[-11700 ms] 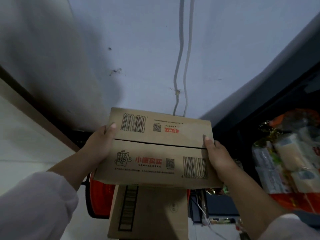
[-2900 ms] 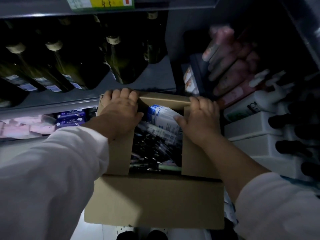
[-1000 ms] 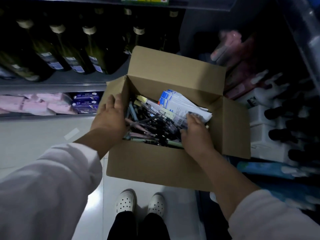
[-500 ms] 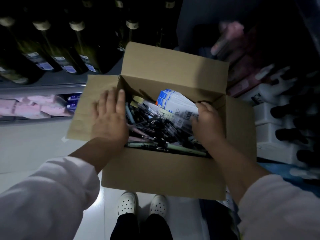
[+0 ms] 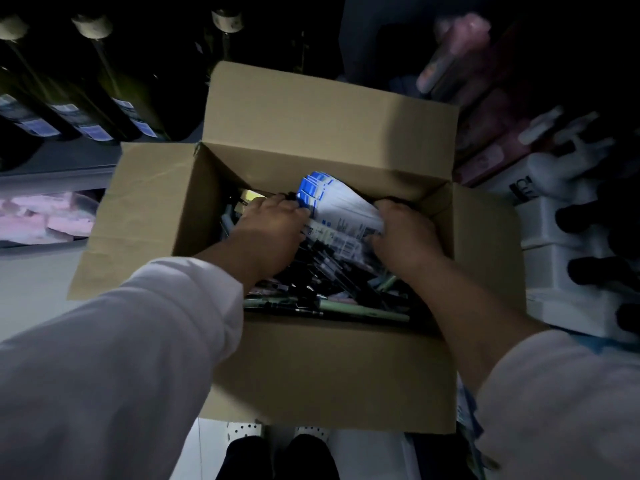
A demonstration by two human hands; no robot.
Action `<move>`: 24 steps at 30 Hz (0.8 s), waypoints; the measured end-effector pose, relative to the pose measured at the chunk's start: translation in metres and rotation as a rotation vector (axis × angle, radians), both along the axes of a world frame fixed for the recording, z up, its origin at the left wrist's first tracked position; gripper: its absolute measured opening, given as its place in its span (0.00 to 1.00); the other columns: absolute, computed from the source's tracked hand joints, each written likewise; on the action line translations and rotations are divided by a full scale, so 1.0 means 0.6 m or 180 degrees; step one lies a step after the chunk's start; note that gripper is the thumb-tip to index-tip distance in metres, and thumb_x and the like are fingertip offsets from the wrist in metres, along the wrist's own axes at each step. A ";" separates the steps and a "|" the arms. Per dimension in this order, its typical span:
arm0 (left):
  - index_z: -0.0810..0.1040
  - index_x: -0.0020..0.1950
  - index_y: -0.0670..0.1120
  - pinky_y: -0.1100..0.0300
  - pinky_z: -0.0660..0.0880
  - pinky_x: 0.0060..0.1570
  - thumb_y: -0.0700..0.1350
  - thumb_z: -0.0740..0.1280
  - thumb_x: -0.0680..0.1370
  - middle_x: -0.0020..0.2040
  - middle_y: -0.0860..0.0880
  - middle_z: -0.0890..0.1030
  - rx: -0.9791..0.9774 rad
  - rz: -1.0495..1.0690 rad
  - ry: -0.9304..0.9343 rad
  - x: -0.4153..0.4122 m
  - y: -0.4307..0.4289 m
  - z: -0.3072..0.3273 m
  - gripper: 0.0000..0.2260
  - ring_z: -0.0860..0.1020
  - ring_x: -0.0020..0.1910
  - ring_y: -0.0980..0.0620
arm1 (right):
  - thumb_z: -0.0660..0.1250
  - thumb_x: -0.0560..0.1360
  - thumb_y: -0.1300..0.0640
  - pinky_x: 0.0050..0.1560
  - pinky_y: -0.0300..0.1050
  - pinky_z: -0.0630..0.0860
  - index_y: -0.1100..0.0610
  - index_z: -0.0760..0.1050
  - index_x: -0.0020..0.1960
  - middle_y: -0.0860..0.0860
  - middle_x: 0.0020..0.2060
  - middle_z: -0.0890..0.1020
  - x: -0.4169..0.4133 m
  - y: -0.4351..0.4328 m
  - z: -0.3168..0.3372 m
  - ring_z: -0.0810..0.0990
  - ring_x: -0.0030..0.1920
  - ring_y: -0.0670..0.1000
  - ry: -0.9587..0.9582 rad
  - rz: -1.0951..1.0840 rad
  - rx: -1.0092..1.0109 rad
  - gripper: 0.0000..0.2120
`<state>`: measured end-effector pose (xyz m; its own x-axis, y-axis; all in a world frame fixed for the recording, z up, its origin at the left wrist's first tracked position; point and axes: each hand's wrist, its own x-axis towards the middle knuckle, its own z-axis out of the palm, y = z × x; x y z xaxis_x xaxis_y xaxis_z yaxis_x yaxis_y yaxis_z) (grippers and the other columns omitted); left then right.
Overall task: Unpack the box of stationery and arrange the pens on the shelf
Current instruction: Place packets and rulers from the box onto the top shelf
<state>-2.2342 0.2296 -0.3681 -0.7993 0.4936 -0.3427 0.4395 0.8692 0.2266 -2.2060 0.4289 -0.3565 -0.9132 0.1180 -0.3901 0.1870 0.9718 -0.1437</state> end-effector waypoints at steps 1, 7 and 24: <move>0.67 0.71 0.48 0.54 0.55 0.68 0.49 0.59 0.79 0.71 0.47 0.68 0.0016 -0.0025 0.0056 -0.001 0.002 -0.003 0.20 0.62 0.71 0.46 | 0.69 0.72 0.52 0.56 0.48 0.73 0.55 0.72 0.62 0.58 0.59 0.76 0.001 0.001 0.000 0.76 0.57 0.60 -0.0038 -0.0015 -0.0107 0.20; 0.75 0.59 0.47 0.51 0.59 0.65 0.55 0.59 0.78 0.61 0.43 0.73 -0.0215 0.0103 0.0106 -0.012 0.014 -0.011 0.16 0.68 0.63 0.41 | 0.70 0.71 0.53 0.51 0.44 0.71 0.55 0.74 0.59 0.57 0.56 0.73 0.001 0.002 -0.007 0.73 0.57 0.58 -0.0184 0.0107 -0.0258 0.18; 0.72 0.65 0.51 0.53 0.70 0.60 0.51 0.65 0.77 0.59 0.48 0.78 0.1400 0.1180 -0.0465 0.033 0.029 0.076 0.17 0.74 0.60 0.47 | 0.65 0.76 0.52 0.47 0.48 0.74 0.55 0.72 0.57 0.57 0.50 0.82 0.027 -0.019 0.078 0.79 0.51 0.60 0.0412 -0.0472 -0.0958 0.13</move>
